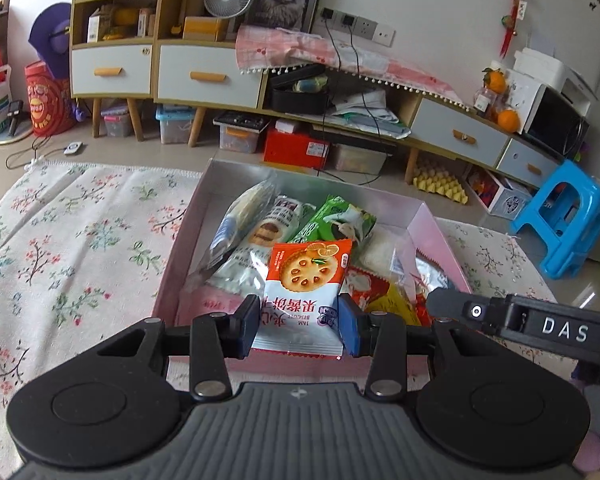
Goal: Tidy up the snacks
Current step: 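Carry both packs into the pink box and open both tools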
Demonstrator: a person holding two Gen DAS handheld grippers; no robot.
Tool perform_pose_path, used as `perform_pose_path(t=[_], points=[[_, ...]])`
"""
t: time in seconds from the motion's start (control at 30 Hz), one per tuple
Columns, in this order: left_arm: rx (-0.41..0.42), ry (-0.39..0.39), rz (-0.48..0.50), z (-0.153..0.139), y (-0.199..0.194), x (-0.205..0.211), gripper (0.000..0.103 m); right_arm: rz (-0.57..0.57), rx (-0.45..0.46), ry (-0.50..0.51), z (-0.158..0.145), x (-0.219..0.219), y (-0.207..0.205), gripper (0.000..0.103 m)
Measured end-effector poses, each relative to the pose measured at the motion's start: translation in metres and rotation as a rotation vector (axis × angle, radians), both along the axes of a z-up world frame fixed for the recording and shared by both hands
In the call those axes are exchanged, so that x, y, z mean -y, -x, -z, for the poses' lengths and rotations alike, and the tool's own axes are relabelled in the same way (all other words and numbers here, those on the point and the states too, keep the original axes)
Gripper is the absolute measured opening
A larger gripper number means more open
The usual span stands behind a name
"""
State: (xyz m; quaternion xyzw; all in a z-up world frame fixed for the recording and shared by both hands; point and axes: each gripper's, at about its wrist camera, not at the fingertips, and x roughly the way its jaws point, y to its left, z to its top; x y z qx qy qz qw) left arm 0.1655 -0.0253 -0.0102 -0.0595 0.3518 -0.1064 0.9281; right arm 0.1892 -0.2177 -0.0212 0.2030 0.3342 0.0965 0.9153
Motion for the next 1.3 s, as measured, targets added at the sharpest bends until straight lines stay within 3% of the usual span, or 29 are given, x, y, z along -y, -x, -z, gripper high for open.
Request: perform_pose_path(t=[0.4, 0.63, 0.73, 0.77, 0.83, 1.1, 1.3], points=[[-0.007, -0.062, -0.038, 0.01, -0.005, 0.014, 0.039, 0.021, -0.014, -0.033, 0.004, 0.005, -0.005, 0.041], [-0.012, -0.051, -0.032, 0.009, -0.005, 0.013, 0.039, 0.037, -0.02, -0.042, 0.006, 0.01, -0.006, 0.043], [-0.015, -0.082, -0.029, 0.01, -0.006, 0.017, 0.047, 0.046, -0.02, -0.048, 0.005, 0.01, -0.006, 0.047], [-0.015, -0.087, -0.029, 0.01, -0.005, 0.017, 0.053, 0.053, -0.025, -0.043, 0.005, 0.011, -0.006, 0.057], [-0.016, -0.083, -0.026, 0.009, -0.004, 0.016, 0.057, 0.064, -0.022, -0.039, 0.004, 0.012, -0.006, 0.066], [-0.018, -0.098, -0.024, 0.002, 0.004, 0.013, 0.075, 0.041, -0.021, -0.024, -0.004, 0.013, 0.001, 0.069], [-0.034, -0.089, -0.058, -0.006, 0.015, 0.003, 0.094, 0.039, -0.029, 0.025, -0.013, 0.01, 0.011, 0.08]])
